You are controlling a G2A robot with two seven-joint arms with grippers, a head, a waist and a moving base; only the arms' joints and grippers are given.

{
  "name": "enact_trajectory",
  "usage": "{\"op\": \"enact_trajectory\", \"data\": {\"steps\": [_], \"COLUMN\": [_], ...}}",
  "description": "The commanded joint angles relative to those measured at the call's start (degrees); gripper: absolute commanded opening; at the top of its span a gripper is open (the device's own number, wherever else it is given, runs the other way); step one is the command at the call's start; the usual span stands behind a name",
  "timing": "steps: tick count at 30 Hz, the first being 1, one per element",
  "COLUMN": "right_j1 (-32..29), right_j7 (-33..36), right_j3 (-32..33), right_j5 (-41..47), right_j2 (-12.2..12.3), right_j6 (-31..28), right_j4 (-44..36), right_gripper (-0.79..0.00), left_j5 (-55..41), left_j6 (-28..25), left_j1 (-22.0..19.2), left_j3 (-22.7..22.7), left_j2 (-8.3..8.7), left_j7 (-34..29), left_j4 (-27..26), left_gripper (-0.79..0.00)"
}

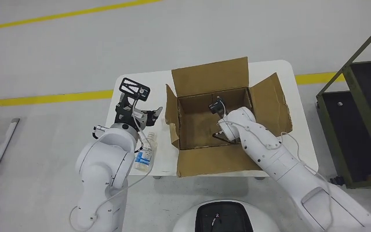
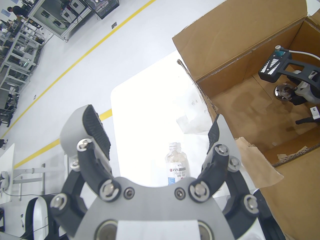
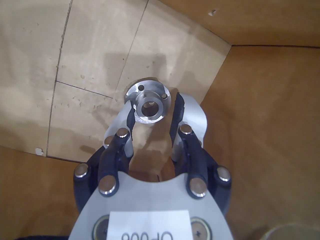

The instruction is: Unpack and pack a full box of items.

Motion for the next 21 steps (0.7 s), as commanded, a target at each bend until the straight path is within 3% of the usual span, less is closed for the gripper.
{"op": "enact_trajectory", "data": {"steps": [1,13,15,21], "right_j1": [0.14,1.11,1.11,0.83], "right_j7": [-0.27,-1.36,-1.46,-2.18], "right_j3": [0.11,0.38,0.45,1.25], "right_j5": [0.43,0.94,1.08,2.31], "right_j2": [-0.18,-1.20,-1.31,-1.58], "right_j6": [-0.24,-0.99,-1.17,-1.87], "right_j4": [0.70,3.64,3.79,3.37], "right_gripper": [-0.446,-0.511,-0.785,-0.785], "left_j5": [0.00,0.00,0.00,0.00], "left_j6": [0.00,0.00,0.00,0.00], "left_j1": [0.00,0.00,0.00,0.00], "left_j3": [0.00,0.00,0.00,0.00], "left_j2": [0.00,0.00,0.00,0.00], "left_j7": [0.00,0.00,0.00,0.00], "left_j4": [0.00,0.00,0.00,0.00], "left_gripper": [0.000,0.000,0.000,0.000]}}
